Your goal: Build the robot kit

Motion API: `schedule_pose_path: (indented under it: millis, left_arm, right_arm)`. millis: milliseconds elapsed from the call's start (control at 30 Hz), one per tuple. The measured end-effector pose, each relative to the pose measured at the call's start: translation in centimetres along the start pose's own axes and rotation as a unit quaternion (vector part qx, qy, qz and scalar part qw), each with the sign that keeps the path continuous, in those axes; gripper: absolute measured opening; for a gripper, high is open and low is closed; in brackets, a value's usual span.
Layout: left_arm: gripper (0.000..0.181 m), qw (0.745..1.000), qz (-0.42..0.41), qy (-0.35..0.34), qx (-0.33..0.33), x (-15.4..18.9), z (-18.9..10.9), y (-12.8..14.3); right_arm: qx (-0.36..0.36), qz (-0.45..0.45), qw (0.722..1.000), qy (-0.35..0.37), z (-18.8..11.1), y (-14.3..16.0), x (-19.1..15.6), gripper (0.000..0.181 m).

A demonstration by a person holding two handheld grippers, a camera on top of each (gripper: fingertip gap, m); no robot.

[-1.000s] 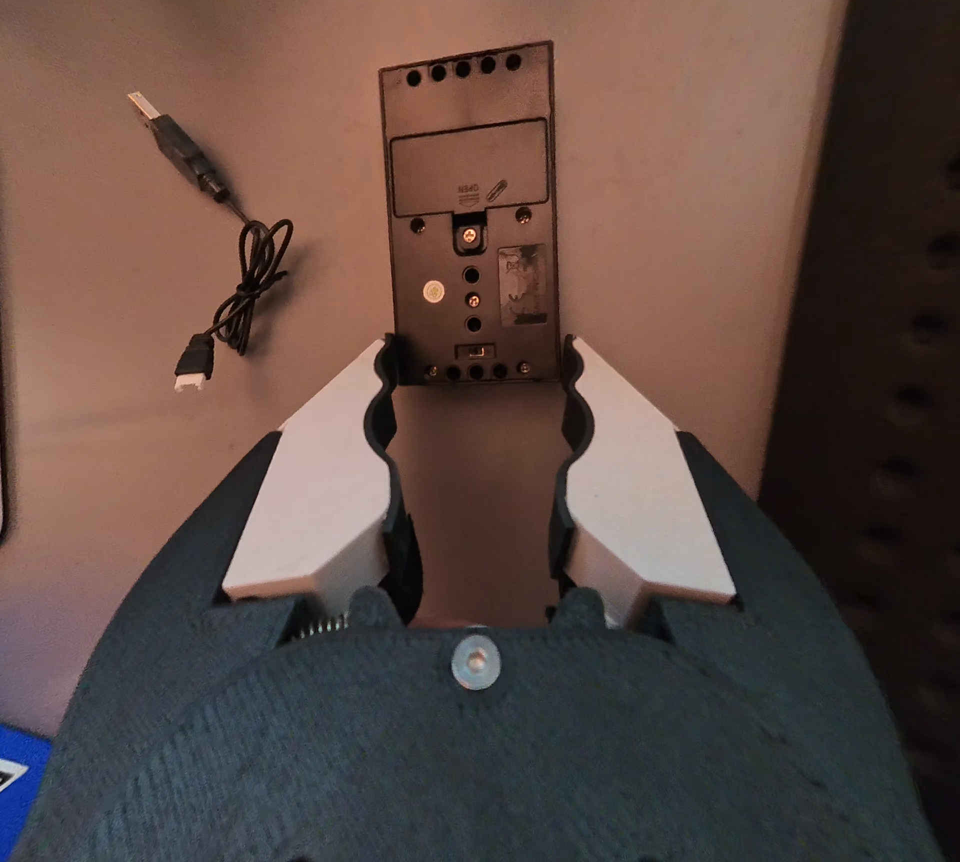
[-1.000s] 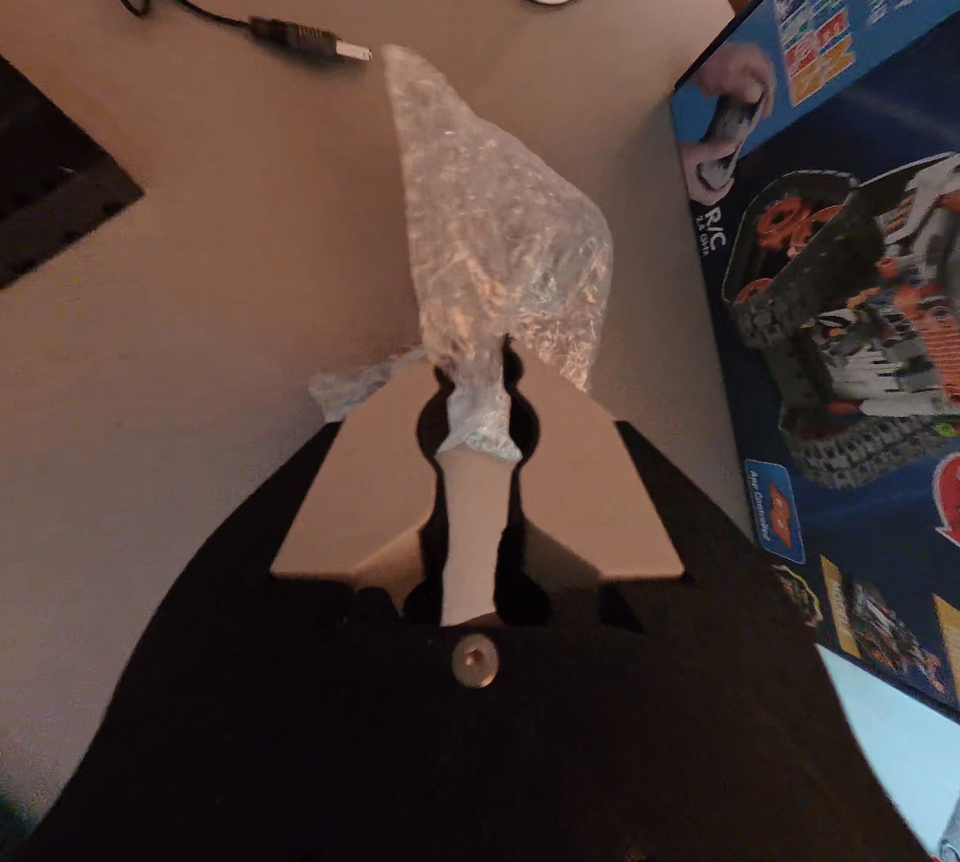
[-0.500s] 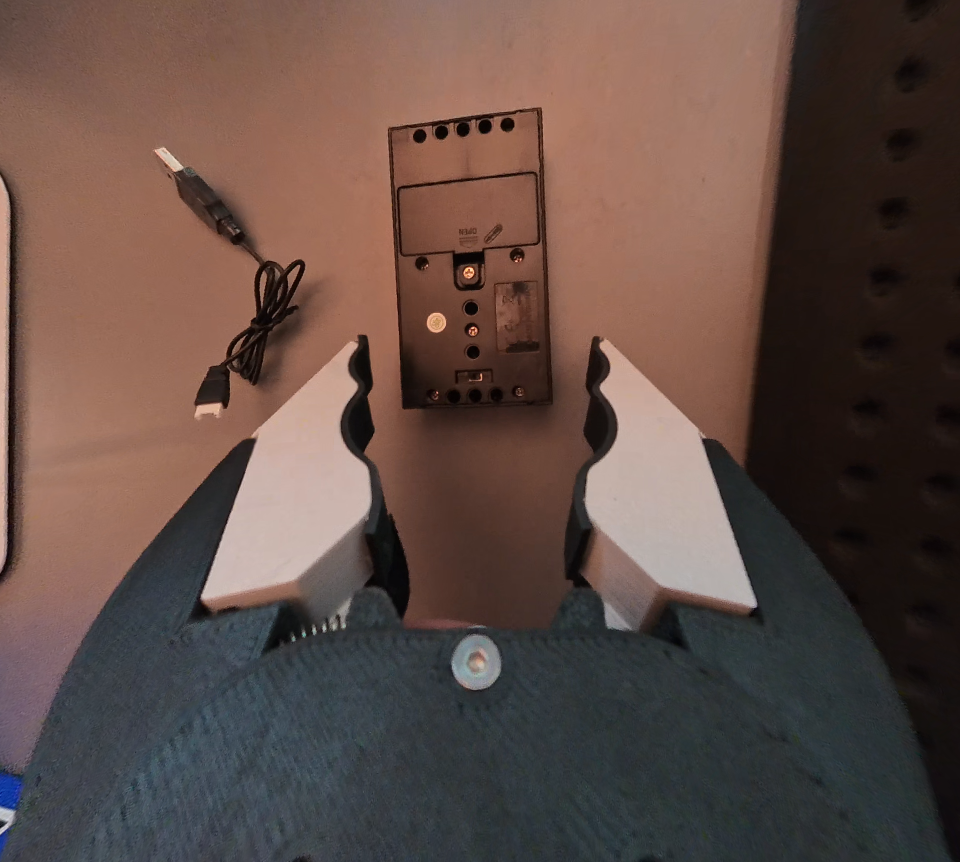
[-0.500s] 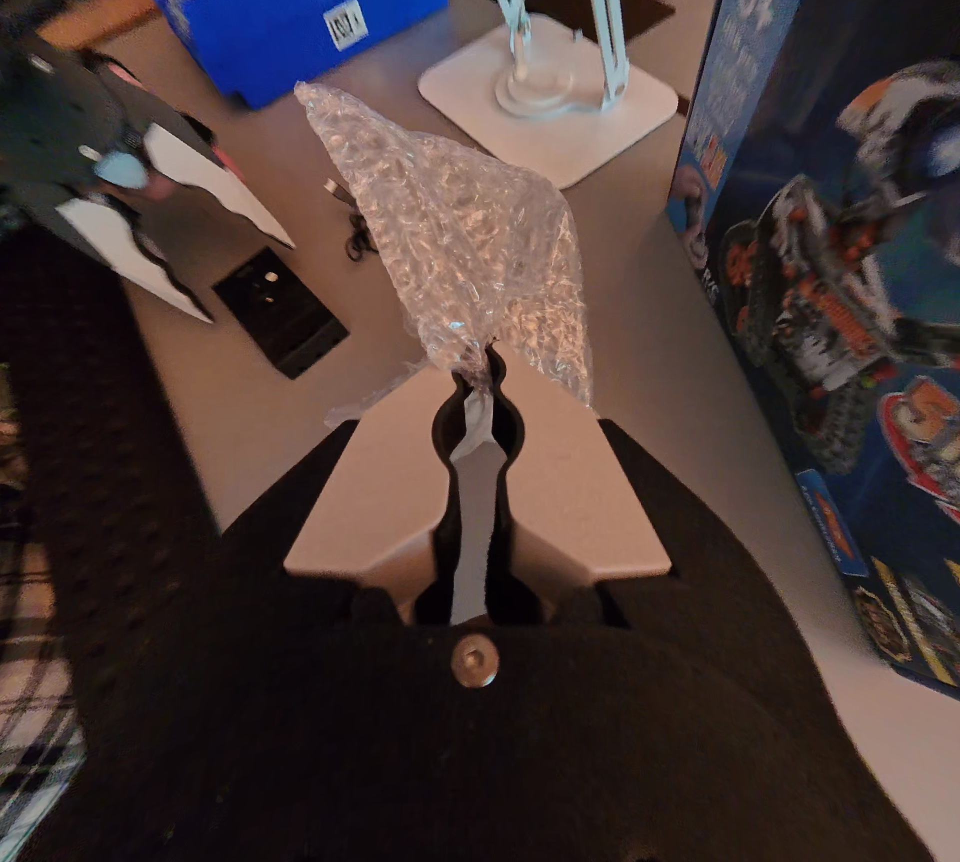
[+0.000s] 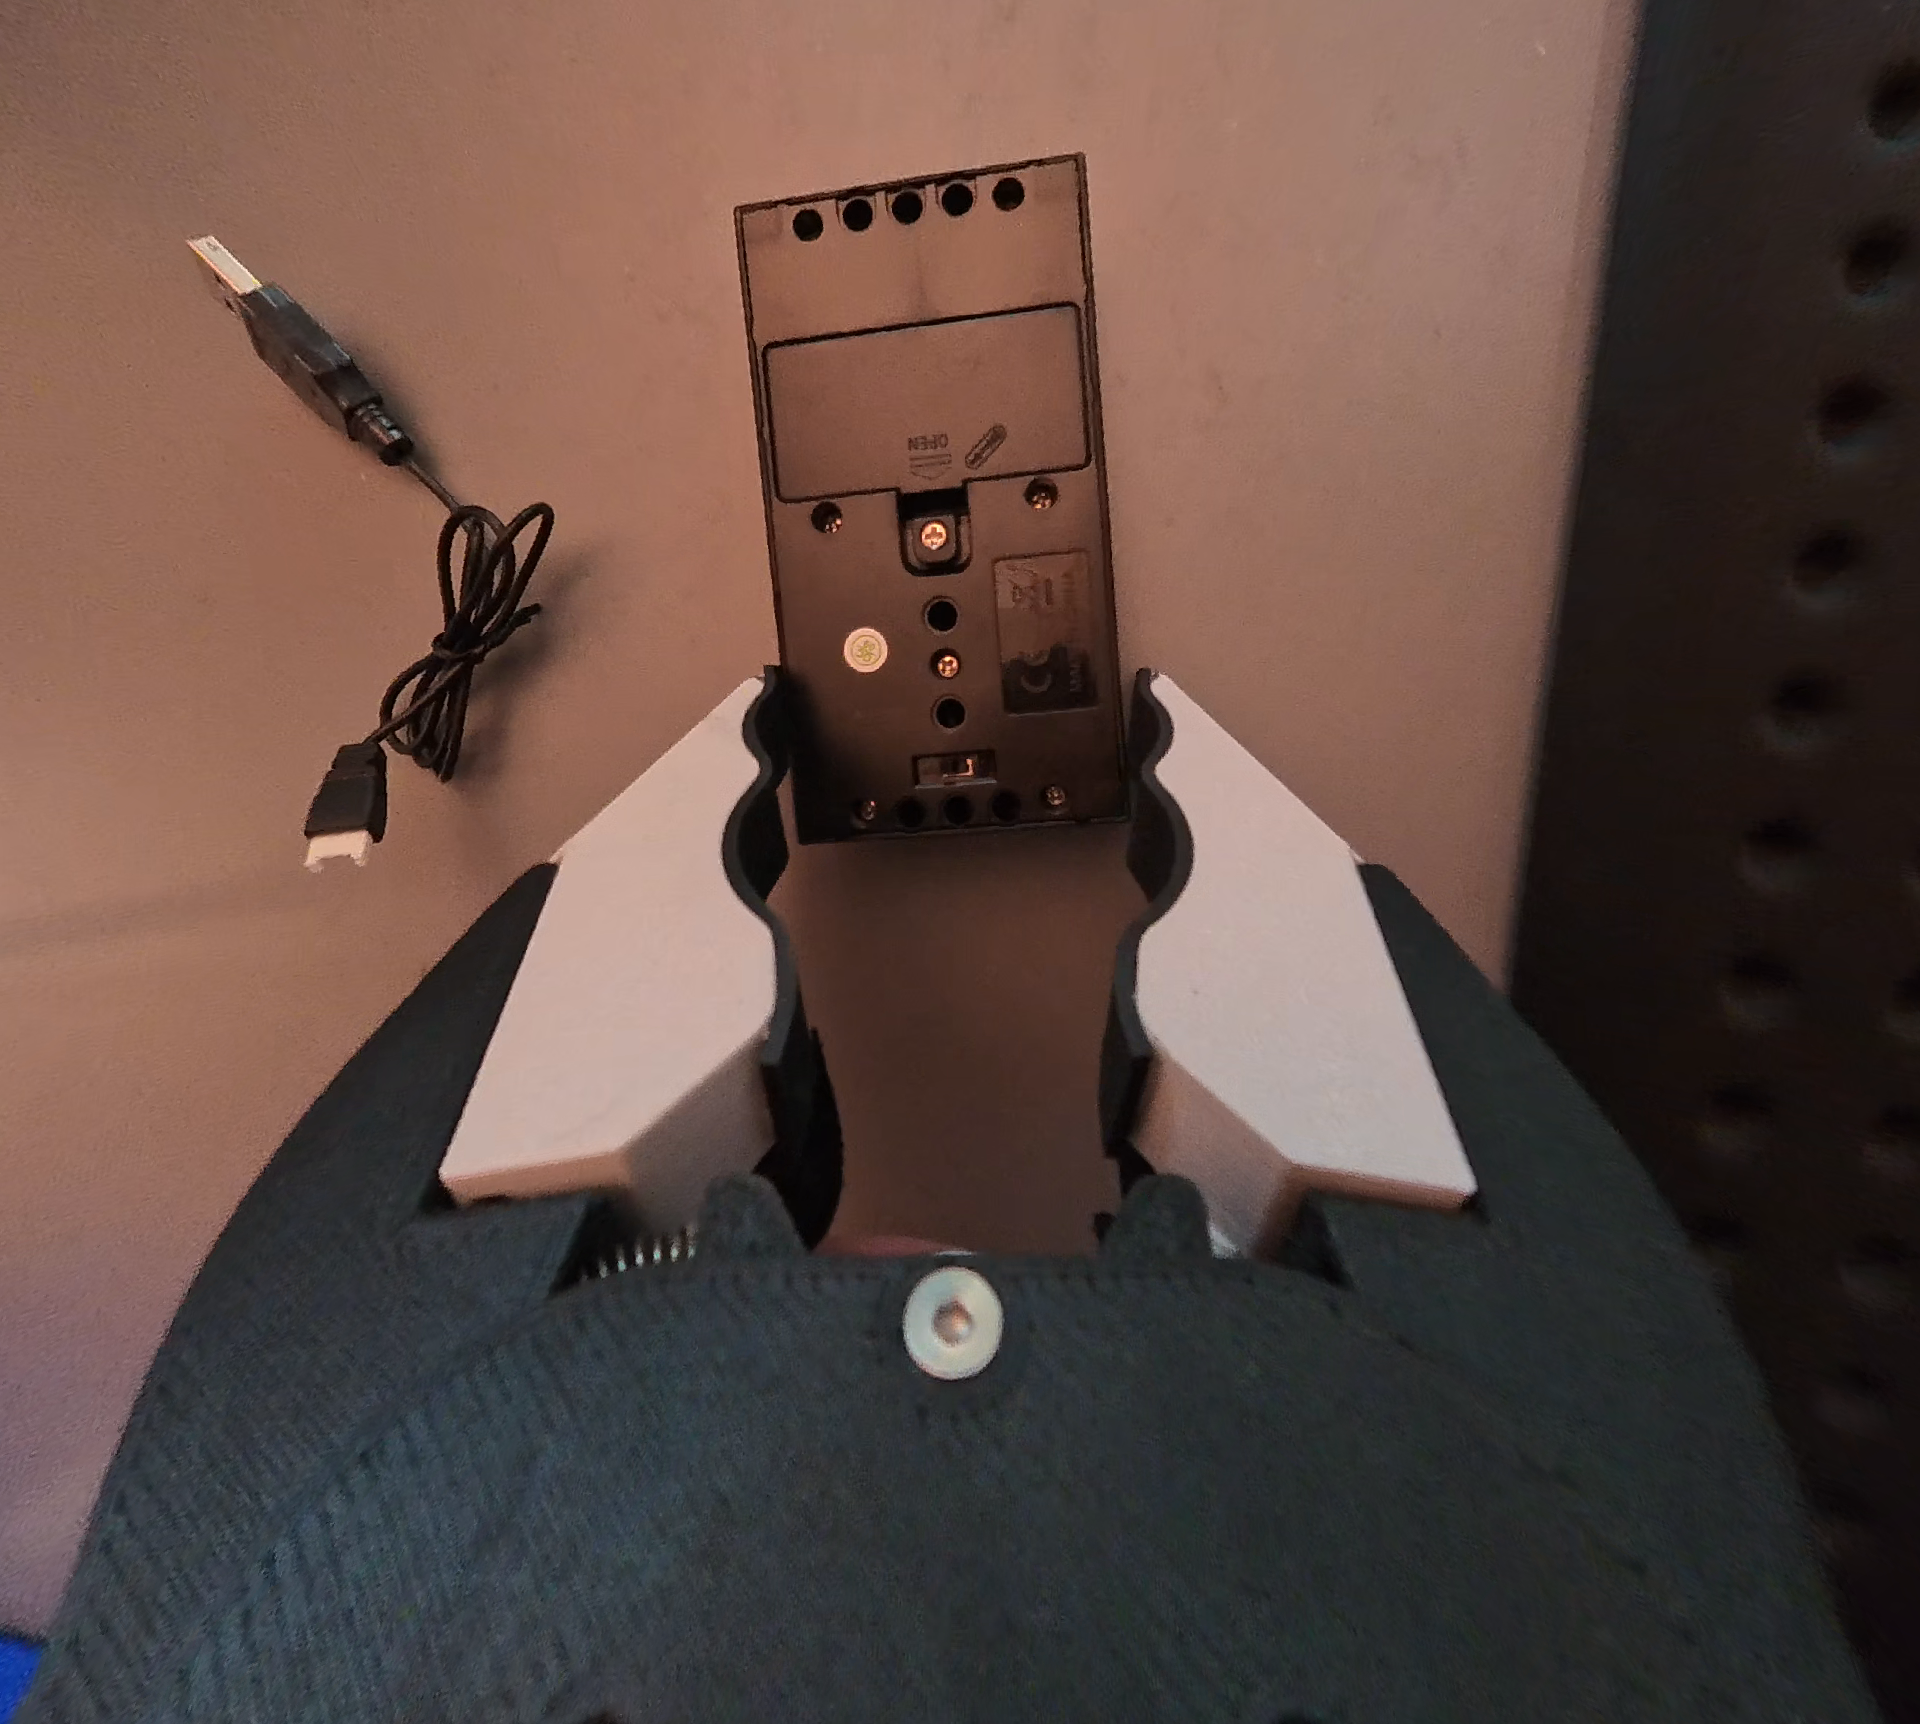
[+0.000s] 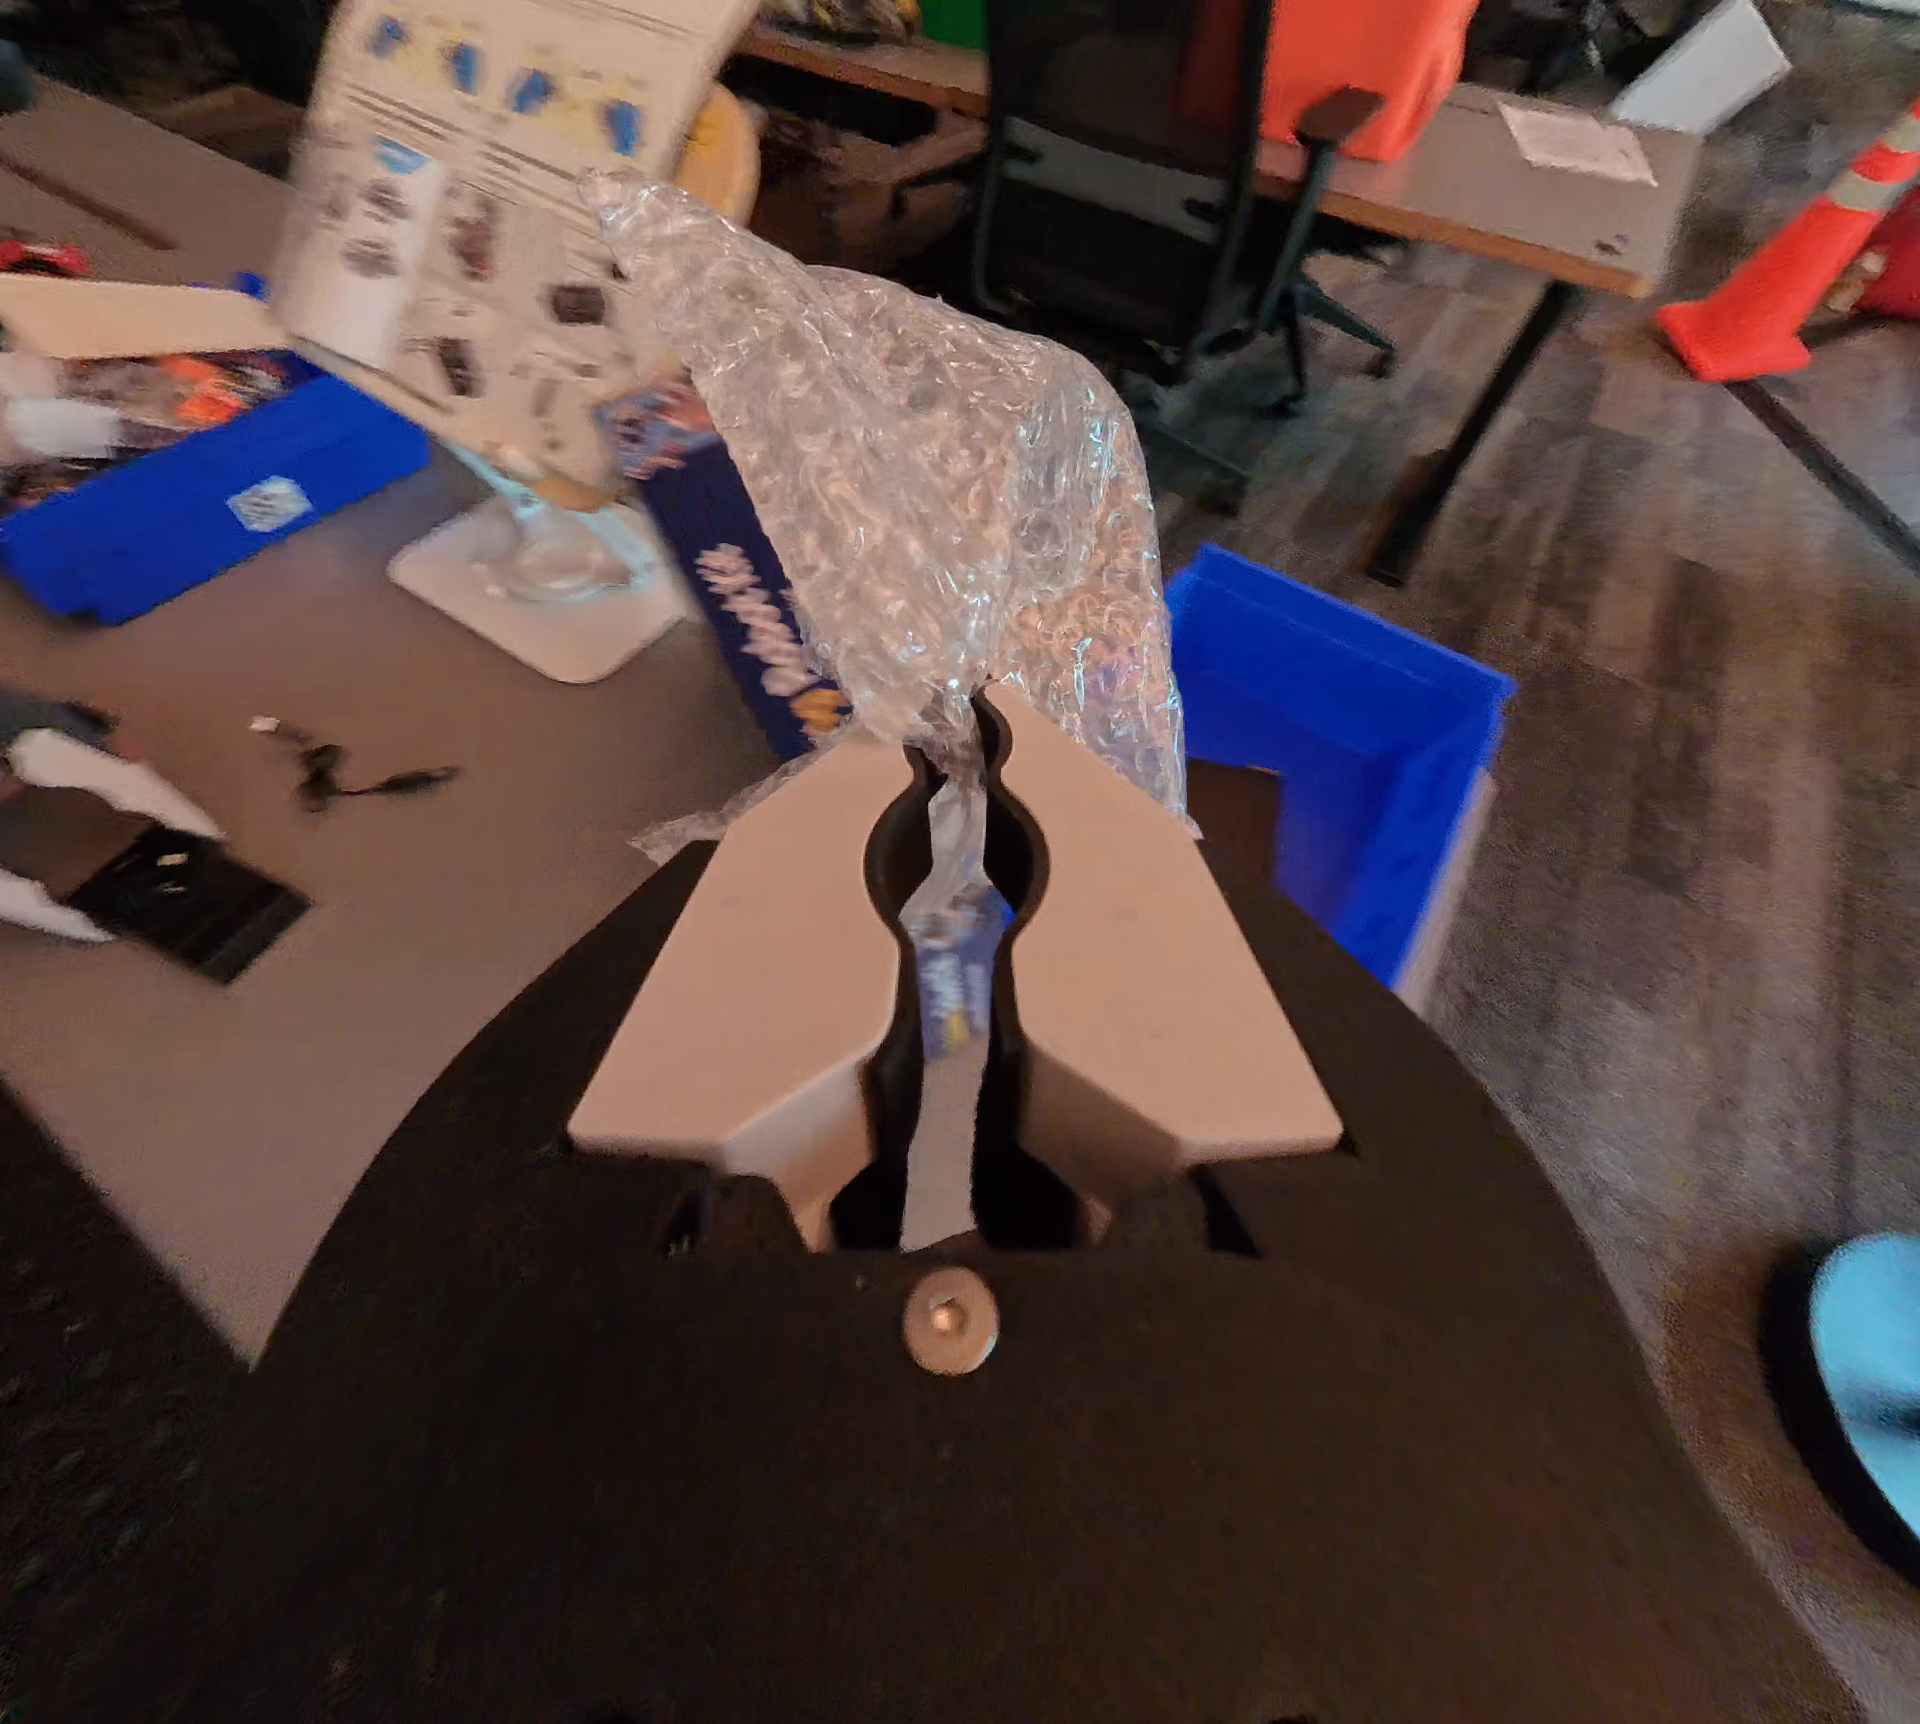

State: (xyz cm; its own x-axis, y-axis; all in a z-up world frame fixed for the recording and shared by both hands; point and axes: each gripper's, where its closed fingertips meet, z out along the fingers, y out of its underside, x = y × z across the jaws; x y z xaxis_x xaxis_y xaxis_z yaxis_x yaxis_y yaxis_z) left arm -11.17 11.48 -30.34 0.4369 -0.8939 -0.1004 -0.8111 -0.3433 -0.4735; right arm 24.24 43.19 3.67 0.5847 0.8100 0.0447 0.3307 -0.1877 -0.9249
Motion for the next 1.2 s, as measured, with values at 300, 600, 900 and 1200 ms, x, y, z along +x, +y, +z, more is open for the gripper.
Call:
schedule_pose_path:
  millis: [300,600,900,1200]
  left_arm:
    - [0.064,0.999,-0.033,-0.004,-0.007,0.4,-0.1,0.2]
    - [0.064,0.998,-0.056,-0.009,0.008,0.5,-0.1,0.4]
    - [0.064,0.998,-0.05,-0.009,0.037,1.1,-0.2,0.3]
    - [0.065,0.995,-0.052,-0.02,0.078,1.4,-0.3,0.2]
  right_arm:
    - [-0.165,0.045,0.981,0.094,13.8,11.4,13.3,0.001]
    - [-0.112,-0.024,0.98,0.165,13.2,10.1,13.3,0.049]
    - [-0.003,-0.253,0.943,-0.215,8.3,2.6,-22.3,0.044]
    - [-0.203,-0.348,0.832,-0.381,26.0,20.8,-38.4,0.039]
